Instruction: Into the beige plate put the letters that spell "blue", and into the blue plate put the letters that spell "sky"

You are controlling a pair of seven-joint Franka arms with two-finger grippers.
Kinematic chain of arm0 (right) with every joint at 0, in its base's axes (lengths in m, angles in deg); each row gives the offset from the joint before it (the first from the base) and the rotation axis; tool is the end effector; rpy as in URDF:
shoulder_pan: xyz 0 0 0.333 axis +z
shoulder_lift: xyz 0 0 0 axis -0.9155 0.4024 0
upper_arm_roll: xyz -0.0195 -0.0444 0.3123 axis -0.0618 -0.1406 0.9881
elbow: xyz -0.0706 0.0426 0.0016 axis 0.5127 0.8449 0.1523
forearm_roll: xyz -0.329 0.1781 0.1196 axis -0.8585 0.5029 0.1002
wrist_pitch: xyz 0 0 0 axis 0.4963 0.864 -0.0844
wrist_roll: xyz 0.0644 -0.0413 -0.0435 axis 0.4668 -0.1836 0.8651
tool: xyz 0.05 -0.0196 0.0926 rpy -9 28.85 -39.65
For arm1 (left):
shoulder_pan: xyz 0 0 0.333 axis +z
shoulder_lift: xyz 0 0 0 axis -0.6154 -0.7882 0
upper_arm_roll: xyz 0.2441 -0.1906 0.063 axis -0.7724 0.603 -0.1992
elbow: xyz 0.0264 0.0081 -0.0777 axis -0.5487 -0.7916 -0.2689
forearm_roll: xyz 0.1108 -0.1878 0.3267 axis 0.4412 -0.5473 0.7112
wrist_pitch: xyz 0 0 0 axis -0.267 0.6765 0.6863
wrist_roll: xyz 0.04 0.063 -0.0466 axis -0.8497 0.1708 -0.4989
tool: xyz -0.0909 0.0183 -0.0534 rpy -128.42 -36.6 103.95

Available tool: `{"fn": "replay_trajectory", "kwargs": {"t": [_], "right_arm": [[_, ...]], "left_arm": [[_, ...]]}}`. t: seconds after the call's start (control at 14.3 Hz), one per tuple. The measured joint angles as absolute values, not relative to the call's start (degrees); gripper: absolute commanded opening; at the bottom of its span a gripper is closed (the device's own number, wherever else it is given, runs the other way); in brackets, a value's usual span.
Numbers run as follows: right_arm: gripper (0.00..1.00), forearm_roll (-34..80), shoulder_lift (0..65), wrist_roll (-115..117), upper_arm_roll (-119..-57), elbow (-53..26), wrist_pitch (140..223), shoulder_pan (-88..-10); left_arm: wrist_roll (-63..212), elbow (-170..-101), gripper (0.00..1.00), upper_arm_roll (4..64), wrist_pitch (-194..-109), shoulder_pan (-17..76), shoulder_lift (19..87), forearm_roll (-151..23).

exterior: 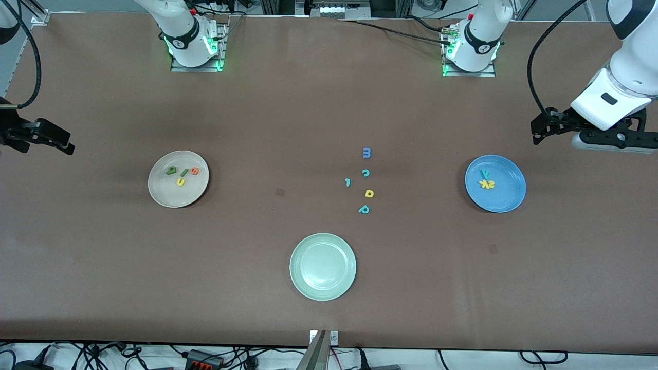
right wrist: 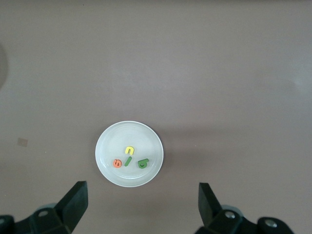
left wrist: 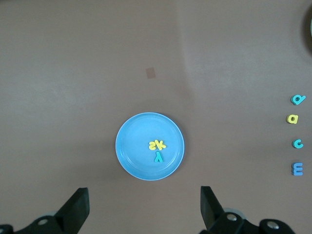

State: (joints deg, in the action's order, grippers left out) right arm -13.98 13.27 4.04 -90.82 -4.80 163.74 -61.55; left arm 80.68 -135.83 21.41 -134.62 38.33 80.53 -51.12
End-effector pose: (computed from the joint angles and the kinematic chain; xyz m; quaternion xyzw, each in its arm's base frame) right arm 0.5886 -0.0338 0.5917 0.9995 -0.0116 0.0275 0.0096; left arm 0.5528 -0.0444 0.5750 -0.9982 0.0464 -0.0179 0.0343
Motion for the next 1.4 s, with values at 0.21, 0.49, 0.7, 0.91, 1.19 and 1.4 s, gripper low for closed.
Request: {"fn": "replay_trajectory", "kwargs": {"t": [0.21, 0.49, 0.7, 0.91, 1.19, 1.4], "right_arm": [[1.00, -14.0, 13.3, 4.0, -90.8, -4.8, 163.7, -61.5], [1.00, -14.2, 13.2, 4.0, -91.0, -4.8, 164.0, -61.6], [1.00, -14.2, 12.8, 4.0, -91.0, -4.8, 164.0, -61.6], [1.00, -14.2, 12.8, 4.0, -90.9, -4.8, 164.0, -61.7], [1.00, -14.2, 12.9, 4.0, -87.7, -4.8, 164.0, -65.2], [1.00, -14.2, 12.9, 4.0, -86.7, -4.8, 164.0, -66.2]], "left_arm": [[80.7, -135.8, 1.00, 21.4, -134.5, 38.3, 80.5, -51.1], [80.7, -135.8, 1.00, 21.4, -134.5, 38.3, 80.5, -51.1], [80.7, -135.8, 1.00, 21.4, -134.5, 38.3, 80.5, -51.1], [80.7, -135.8, 1.00, 21.4, -134.4, 38.3, 80.5, -51.1], [80.7, -135.8, 1.00, 21.4, -134.1, 38.4, 80.5, -51.1], [80.7, -135.8, 1.00, 21.4, -133.4, 38.4, 80.5, -51.1]]}}
